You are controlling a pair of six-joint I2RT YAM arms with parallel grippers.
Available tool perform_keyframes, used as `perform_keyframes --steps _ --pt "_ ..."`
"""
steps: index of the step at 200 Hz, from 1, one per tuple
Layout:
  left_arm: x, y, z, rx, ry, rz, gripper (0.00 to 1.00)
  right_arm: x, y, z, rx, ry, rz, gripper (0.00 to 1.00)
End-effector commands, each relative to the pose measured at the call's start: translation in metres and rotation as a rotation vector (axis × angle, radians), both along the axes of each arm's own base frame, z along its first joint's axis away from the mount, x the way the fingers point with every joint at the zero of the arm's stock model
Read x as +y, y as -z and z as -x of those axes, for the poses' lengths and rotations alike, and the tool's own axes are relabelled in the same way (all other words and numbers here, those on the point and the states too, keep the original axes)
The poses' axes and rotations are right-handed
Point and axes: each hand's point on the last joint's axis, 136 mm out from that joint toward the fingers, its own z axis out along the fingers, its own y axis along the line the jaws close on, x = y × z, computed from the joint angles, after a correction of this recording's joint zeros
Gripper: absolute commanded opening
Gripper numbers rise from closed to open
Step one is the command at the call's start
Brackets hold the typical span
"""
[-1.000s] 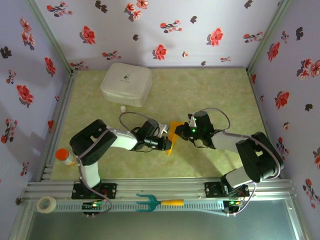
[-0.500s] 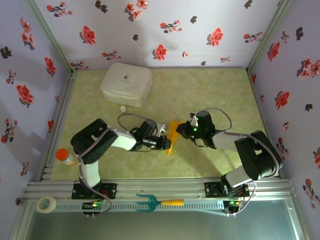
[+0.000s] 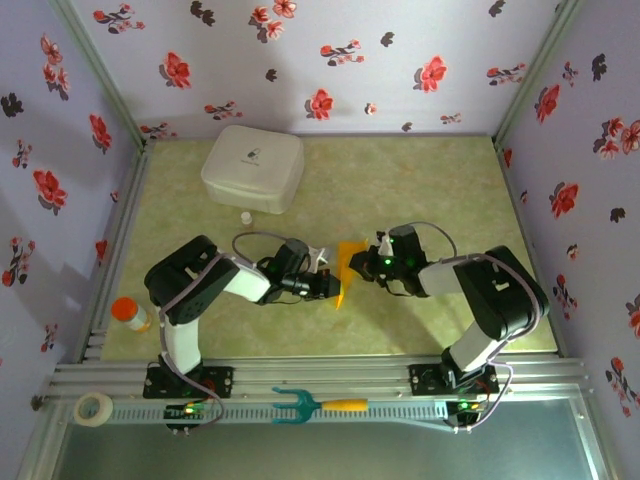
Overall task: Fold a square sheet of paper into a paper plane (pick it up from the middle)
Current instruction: Fold the wing for the fifth time at the center of the table.
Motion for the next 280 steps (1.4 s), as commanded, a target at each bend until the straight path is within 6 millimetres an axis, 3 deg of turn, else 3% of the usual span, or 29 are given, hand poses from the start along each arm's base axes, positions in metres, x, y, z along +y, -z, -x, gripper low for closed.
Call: perform_keyframes --steps 1,216,280 --pt "0.010 0.021 0.001 0.064 -0.029 -0.050 0.00 0.003 -0.006 -0.008 -0.022 -0.003 -0.011 0.09" --pt "0.027 0.049 -0.001 0.200 -0.121 -0.118 0.00 0.002 0.009 -0.016 -0.006 -0.007 0.007 0.10" --pt "0.031 0.054 -0.002 0.214 -0.135 -0.142 0.00 -0.002 0.023 -0.014 0.035 -0.002 0.044 0.09"
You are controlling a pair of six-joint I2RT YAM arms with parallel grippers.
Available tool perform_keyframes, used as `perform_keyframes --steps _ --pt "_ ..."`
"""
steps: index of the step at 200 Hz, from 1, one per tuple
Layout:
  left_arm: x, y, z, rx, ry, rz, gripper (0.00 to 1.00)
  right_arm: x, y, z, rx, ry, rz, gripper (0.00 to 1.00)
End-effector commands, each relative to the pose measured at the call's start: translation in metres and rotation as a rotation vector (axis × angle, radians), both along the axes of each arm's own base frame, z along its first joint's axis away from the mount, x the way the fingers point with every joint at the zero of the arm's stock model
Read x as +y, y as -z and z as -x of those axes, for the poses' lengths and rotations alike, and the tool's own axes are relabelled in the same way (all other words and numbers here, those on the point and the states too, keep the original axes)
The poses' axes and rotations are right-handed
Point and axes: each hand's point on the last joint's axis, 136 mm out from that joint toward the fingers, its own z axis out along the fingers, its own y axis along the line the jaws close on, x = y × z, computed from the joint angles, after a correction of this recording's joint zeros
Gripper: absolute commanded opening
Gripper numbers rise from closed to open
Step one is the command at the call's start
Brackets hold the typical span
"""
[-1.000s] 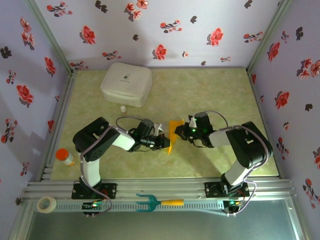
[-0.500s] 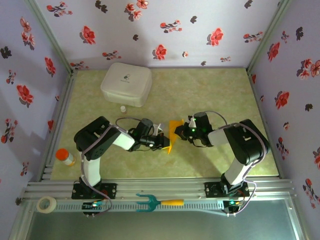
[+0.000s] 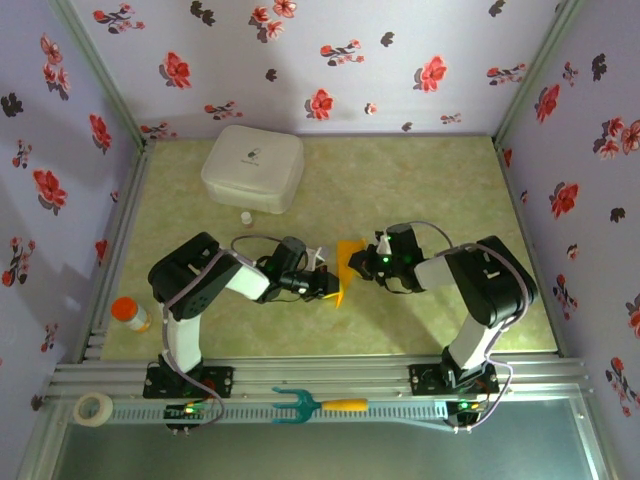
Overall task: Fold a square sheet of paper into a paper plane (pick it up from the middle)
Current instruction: Fold the wing for the fifth time at the center of the table.
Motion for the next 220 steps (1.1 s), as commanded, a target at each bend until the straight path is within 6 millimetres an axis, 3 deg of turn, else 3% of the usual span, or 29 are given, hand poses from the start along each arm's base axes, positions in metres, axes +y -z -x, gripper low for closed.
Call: perform_keyframes --steps 1,62,91,129,181,220 --pt "0.029 0.051 0.003 0.091 -0.075 -0.176 0.00 -0.002 0.007 -0.004 0.001 -0.004 0.025 0.09" --pt "0.031 0.055 0.004 0.097 -0.077 -0.196 0.00 -0.008 0.023 0.001 0.048 -0.004 0.076 0.08" --pt "0.032 0.053 0.003 0.087 -0.086 -0.182 0.00 -0.007 -0.002 -0.005 -0.009 -0.002 0.044 0.14" --pt "0.037 0.049 0.001 0.067 -0.108 -0.173 0.00 -0.023 -0.027 -0.010 -0.067 0.024 0.058 0.17" --pt "0.039 0.050 0.000 0.078 -0.132 -0.162 0.00 -0.011 -0.021 -0.001 -0.038 -0.025 -0.008 0.07" --pt "0.042 0.054 0.001 0.097 -0.149 -0.160 0.00 0.004 -0.018 -0.003 -0.029 -0.055 -0.038 0.06"
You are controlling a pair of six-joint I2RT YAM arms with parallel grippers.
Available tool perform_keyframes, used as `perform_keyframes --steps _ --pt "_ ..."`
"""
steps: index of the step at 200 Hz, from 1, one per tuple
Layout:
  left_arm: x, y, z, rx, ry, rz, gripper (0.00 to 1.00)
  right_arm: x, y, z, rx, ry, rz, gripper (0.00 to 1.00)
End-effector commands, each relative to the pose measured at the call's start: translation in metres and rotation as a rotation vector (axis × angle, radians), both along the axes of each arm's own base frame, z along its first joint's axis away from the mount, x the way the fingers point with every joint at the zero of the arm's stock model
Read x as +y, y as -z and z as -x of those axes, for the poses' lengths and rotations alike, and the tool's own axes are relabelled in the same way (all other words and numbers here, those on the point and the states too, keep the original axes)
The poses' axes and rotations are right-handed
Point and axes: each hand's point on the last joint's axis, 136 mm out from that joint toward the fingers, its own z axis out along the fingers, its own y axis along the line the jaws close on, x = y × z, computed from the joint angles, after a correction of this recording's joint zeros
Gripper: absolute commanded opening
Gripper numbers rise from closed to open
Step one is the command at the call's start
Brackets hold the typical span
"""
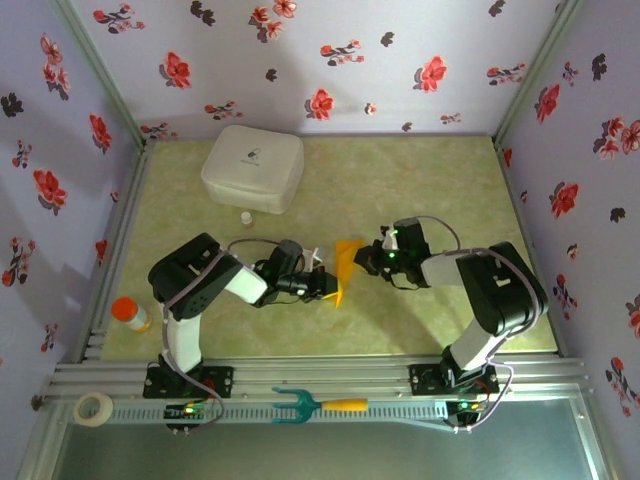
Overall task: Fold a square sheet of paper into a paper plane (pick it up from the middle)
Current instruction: Fold the wing for the fifth time at the center of the table.
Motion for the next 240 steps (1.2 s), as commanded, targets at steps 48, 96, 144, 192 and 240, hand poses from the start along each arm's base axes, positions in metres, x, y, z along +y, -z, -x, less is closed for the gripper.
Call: perform_keyframes --steps 48,96,144,192,240 --pt "0.040 0.059 0.002 0.132 -0.118 -0.194 0.00 0.020 0.005 -0.003 0.012 -0.051 -0.010 0.05" --pt "0.042 0.063 0.002 0.142 -0.122 -0.204 0.00 0.020 0.022 -0.003 0.046 -0.050 0.021 0.04" --pt "0.042 0.062 0.002 0.139 -0.117 -0.216 0.06 0.006 0.049 0.008 0.114 -0.043 0.145 0.03" --pt "0.038 0.054 0.010 0.120 -0.070 -0.255 0.19 0.003 0.054 0.012 0.136 -0.048 0.179 0.02" --pt "0.032 0.048 0.021 0.099 -0.008 -0.313 0.10 0.002 0.056 0.015 0.145 -0.053 0.195 0.02"
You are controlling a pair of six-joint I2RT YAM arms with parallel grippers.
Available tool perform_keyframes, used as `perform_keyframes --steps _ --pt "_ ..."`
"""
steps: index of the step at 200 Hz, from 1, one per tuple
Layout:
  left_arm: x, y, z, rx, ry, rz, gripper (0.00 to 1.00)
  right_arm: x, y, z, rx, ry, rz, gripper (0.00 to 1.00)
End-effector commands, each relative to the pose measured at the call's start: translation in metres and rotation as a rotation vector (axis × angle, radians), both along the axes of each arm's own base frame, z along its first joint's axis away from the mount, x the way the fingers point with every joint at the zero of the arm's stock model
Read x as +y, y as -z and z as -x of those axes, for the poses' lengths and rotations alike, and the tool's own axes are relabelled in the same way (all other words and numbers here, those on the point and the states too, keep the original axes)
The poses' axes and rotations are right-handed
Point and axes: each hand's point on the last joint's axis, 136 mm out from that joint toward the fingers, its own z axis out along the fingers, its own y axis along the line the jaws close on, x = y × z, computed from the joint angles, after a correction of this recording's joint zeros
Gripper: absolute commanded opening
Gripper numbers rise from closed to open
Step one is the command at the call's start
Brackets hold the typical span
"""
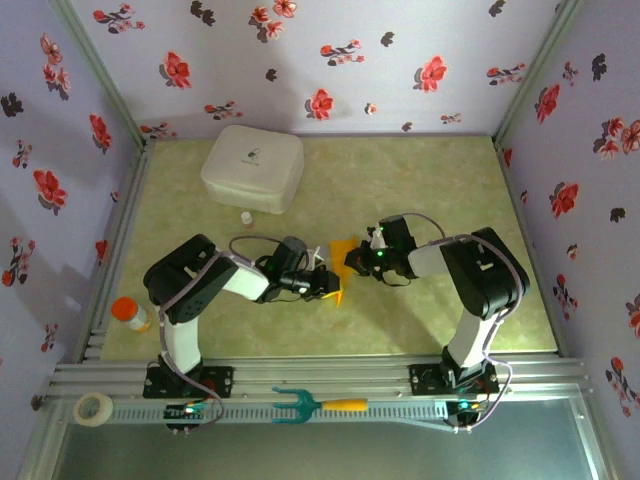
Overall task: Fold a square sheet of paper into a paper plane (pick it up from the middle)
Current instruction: Fold the wing for the fifth time at the center of the table.
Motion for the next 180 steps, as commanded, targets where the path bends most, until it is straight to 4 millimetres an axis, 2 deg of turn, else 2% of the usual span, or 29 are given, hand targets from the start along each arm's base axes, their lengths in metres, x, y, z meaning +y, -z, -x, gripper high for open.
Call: perform_keyframes --steps 1,24,39,80,98,118,141,152,180 --pt "0.033 0.047 0.021 0.073 -0.001 -0.237 0.09 -0.018 0.035 0.016 0.087 0.025 0.141 0.02" --pt "0.032 0.044 0.024 0.069 0.020 -0.255 0.02 -0.019 0.036 0.017 0.089 0.024 0.152 0.02" --pt "0.031 0.042 0.025 0.062 0.032 -0.258 0.01 -0.021 0.038 0.018 0.095 0.025 0.162 0.02" --pt "0.031 0.039 0.034 0.068 0.056 -0.258 0.11 -0.023 0.041 0.021 0.104 0.023 0.177 0.02" --pt "0.029 0.036 0.037 0.065 0.071 -0.247 0.08 -0.023 0.042 0.022 0.106 0.022 0.181 0.02" --pt "0.028 0.036 0.039 0.067 0.082 -0.245 0.00 -0.024 0.043 0.021 0.107 0.022 0.184 0.01" --pt "0.028 0.037 0.040 0.071 0.083 -0.242 0.00 -0.025 0.044 0.022 0.110 0.022 0.191 0.01" --pt "0.027 0.037 0.040 0.074 0.085 -0.240 0.06 -0.025 0.044 0.022 0.111 0.021 0.193 0.01" --pt "0.028 0.033 0.043 0.073 0.091 -0.240 0.12 -0.025 0.046 0.023 0.115 0.022 0.197 0.01"
